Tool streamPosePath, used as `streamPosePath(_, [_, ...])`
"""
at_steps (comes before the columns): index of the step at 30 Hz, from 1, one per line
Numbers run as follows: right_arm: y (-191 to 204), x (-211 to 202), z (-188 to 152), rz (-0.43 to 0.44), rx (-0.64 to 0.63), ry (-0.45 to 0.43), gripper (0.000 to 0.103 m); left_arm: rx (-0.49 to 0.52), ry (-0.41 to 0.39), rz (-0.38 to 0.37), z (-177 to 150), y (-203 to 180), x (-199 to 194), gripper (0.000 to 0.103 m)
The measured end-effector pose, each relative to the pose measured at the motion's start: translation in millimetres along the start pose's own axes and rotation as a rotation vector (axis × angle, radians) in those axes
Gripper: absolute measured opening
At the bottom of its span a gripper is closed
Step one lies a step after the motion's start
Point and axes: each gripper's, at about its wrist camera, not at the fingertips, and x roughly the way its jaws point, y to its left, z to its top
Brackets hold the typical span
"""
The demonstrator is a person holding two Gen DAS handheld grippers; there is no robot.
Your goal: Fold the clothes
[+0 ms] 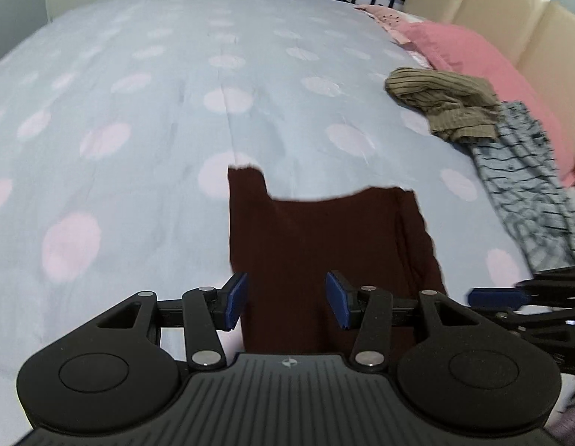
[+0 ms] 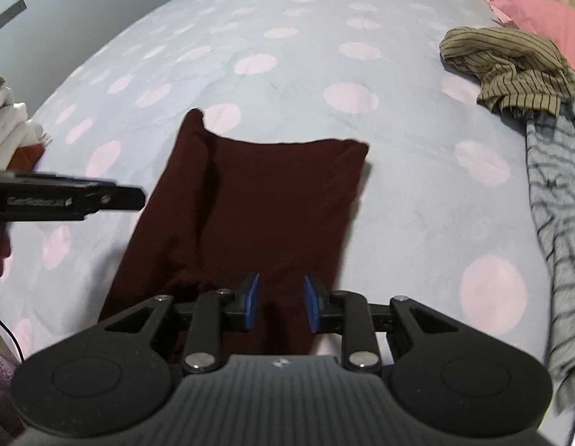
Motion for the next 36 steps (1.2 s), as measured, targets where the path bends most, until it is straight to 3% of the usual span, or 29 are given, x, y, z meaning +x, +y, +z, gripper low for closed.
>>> streamPosePath(4, [-8, 7, 12, -0.013, -0.018, 0.009, 0.034, 0.093, -0.040, 0.156, 2, -23, 22, 0.054])
streamPosePath(7, [-16, 14, 11, 0.006, 0.022, 0.007, 0.037, 0.126, -0.041, 0.236, 1, -33, 38, 0.055])
streamPosePath(11, [-15, 27, 16, 0.033, 0.030, 0.019, 0.037, 0.093, -0.014, 0.228, 7, -30, 52, 0.055])
streamPosePath(14, [-18, 32, 22, -0.006, 0.018, -0.010, 0.037, 0.077, -0.009, 0.228, 10, -20, 57, 0.053])
streamPosePath(17, [-28, 37, 28, -0.012, 0.060, -0.029, 0.036, 0.024, 0.015, 0.217, 12, 0, 61, 0.037])
streamPosePath(24, [-28, 51, 40, -0.040, 0.087, -0.062, 0.034, -0.066, 0.035, 0.158, 12, 38, 62, 0.025])
streamPosePath(27, [-24, 56, 45, -0.056, 0.070, -0.078, 0.019, -0.060, 0.031, 0.148, 11, 40, 64, 0.023])
streamPosePath(29, [-25, 63, 46, -0.060, 0.064, -0.070, 0.016, -0.069, 0.030, 0.141, 9, 42, 67, 0.023])
streamPosePath(36, [-33, 79, 44, -0.061, 0.096, -0.044, 0.015, -0.055, 0.025, 0.141, 8, 42, 70, 0.025])
